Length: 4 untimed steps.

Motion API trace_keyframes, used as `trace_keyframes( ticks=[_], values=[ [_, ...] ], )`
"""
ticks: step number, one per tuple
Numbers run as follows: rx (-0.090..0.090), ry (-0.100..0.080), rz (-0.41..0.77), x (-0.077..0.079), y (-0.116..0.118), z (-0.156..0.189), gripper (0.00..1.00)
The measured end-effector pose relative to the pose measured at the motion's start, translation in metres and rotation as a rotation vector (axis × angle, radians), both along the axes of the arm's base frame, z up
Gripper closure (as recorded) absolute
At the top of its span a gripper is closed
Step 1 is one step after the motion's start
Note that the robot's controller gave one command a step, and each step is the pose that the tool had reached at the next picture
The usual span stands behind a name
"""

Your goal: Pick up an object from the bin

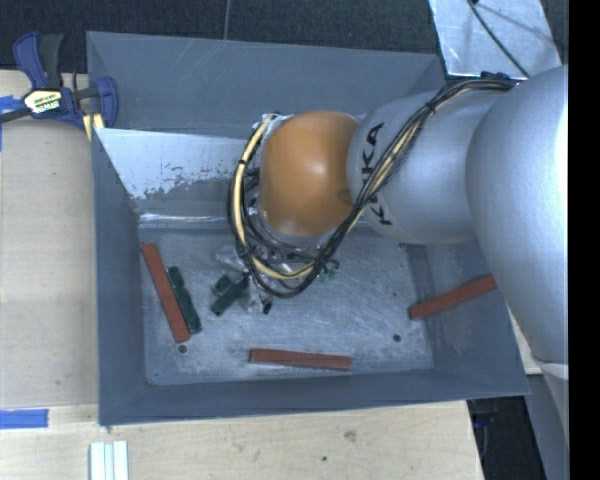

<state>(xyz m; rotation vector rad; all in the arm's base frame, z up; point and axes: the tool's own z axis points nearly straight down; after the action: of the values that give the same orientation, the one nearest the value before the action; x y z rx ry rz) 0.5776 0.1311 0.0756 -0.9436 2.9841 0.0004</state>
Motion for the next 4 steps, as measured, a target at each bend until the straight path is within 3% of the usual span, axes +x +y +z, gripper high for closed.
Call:
trace_keyframes(
  ticks=[1,2,3,4],
  values=[
    [-0.001,-0.002,-0.044,0.009,-0.006,0.157,1.0],
    [-0.002,0.008,-0.046,0.007,-0.006,0.151,0.0],
    [-0.006,0.016,-0.009,0.009,-0.078,0.041,0.0],
    [-0.001,0.013,0.109,0.01,0.004,-0.007,0.0]
  ],
)
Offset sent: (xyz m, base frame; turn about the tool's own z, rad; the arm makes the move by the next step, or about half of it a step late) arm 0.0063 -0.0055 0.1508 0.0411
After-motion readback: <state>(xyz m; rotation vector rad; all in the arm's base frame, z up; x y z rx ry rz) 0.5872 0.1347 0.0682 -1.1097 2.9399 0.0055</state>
